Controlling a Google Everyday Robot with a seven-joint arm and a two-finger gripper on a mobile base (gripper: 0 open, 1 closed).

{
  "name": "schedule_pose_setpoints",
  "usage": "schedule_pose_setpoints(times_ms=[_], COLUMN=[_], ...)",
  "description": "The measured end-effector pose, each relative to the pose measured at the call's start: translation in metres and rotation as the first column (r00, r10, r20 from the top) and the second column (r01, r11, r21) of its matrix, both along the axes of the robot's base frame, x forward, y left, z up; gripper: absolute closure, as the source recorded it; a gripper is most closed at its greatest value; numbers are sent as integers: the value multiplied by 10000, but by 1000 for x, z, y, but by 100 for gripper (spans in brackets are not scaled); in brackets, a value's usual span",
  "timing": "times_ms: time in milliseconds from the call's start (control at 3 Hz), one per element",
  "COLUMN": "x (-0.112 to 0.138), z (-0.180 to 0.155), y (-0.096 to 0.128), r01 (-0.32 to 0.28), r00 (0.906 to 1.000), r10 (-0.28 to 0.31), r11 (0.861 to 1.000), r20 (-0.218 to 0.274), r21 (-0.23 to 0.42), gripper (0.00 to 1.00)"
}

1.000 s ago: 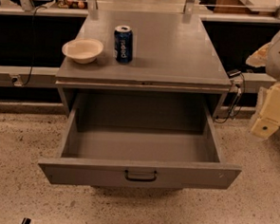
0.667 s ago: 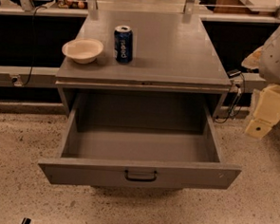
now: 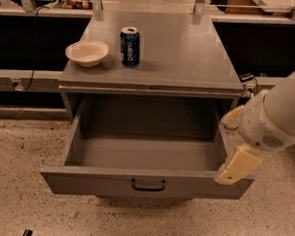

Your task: Close top drawer

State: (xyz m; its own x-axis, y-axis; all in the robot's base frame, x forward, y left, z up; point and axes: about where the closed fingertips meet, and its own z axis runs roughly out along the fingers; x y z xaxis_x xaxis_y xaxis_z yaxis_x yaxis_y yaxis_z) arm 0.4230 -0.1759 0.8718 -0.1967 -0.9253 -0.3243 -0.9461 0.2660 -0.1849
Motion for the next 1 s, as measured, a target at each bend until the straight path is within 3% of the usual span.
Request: schedule_pose_setpoints(times_ms=[333, 667, 1000], x=[-12, -12, -18], z=[-62, -70, -107], y=[20, 22, 30], r01=[-800, -1021, -1143], r00=[9968, 9946, 9932], r10=[796, 1009, 1163], r11=[9952, 9934, 9867], r20=[86, 252, -112], r21=[561, 518, 1156], gripper=[44, 68, 89])
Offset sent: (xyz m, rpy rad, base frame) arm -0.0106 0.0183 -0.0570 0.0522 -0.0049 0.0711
